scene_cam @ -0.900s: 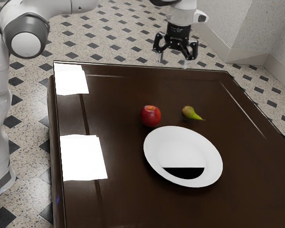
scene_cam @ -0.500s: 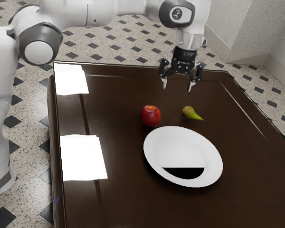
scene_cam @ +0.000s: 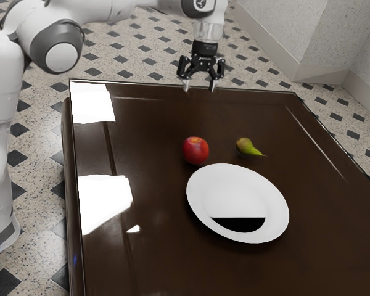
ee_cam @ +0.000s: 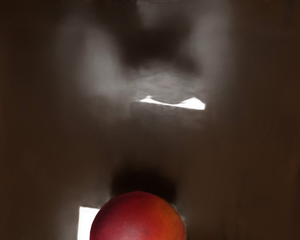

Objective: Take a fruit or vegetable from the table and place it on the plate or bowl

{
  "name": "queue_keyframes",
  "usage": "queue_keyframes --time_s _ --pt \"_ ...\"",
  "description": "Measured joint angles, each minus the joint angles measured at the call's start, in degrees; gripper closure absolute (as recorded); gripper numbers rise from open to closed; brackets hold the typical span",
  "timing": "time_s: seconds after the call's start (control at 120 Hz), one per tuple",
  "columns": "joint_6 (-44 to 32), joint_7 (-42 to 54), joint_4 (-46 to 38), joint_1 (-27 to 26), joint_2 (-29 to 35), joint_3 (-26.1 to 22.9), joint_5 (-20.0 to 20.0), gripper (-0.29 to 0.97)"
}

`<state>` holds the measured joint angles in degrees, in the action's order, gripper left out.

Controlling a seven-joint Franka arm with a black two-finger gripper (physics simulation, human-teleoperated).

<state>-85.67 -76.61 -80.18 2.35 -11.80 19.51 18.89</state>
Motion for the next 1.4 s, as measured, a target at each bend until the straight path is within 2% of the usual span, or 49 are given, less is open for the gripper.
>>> queue_keyframes --time_s 0.15,0.258,0.342,0.417,0.567,0.692,0.933,1.033,1.1,1.2,1.4 --pt "-0.13 0.45 2.62 3.62 -3.95 -1.34 0.14 0.0" --pt "-1.61 0.68 9.8 8.56 -10.64 -7.36 0.21 0.0" --pt "-2.79 0.75 12.81 12.19 -13.87 -12.13 0.22 0.0" --pt "-3.79 0.53 14.39 13.33 -15.26 -14.49 0.19 0.0" --pt "-6.72 -10.85 15.11 13.7 -17.62 -15.96 6.57 0.0" --pt "-11.93 -20.58 18.09 12.21 -22.32 -17.12 9.15 0.0" --pt "-19.0 -34.9 18.44 12.71 -24.27 -18.6 10.32 0.0" --pt "-21.49 -39.05 17.76 10.65 -24.45 -19.51 10.13 0.0" --pt "-23.18 -41.21 15.15 9.98 -23.76 -19.61 10.06 0.0" --pt "-26.98 -43.62 5.77 9.03 -18.99 -19.67 10.04 0.0" --pt "-31.0 -47.05 1.77 8.95 -16.81 -18.94 10.11 0.0"
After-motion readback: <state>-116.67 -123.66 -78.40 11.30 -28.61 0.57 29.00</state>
